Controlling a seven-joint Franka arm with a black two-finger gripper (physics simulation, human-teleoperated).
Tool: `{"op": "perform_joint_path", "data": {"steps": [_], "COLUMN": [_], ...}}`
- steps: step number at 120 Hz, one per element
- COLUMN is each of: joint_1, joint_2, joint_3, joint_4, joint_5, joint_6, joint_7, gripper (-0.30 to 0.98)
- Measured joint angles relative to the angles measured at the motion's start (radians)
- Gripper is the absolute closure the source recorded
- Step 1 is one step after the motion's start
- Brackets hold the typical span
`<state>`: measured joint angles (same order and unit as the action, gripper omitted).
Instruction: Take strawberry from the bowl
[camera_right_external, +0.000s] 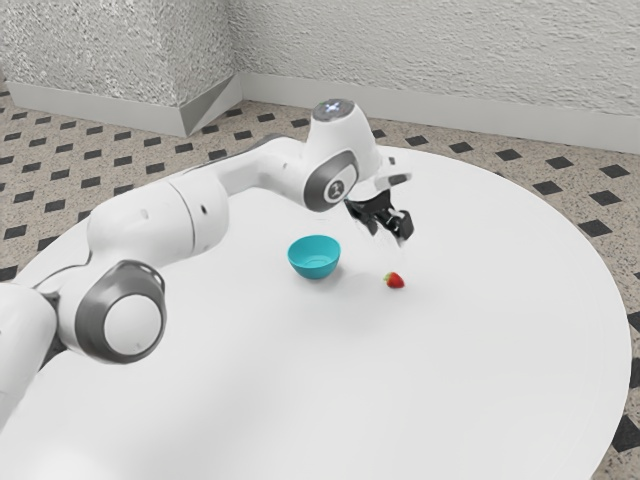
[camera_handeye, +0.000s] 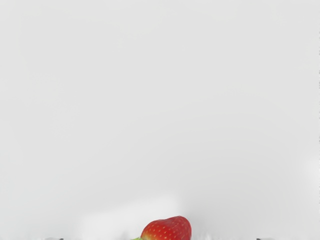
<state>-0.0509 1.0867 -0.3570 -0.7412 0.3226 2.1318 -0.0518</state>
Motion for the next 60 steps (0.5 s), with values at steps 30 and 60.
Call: {"op": "perform_joint_path", "data": {"steps": [30,60], "joint_1": [0.010,0.025], "joint_2": [-0.400,-0.611], "joint_3": [0.096,0.141], "joint_4": [-0.354,-0.481], "joint_5": [-0.011,-0.075], "joint_6": [-0.139,-0.254], "joint_7": [-0.006,-0.024], "gripper": [0.06,0.02]}}
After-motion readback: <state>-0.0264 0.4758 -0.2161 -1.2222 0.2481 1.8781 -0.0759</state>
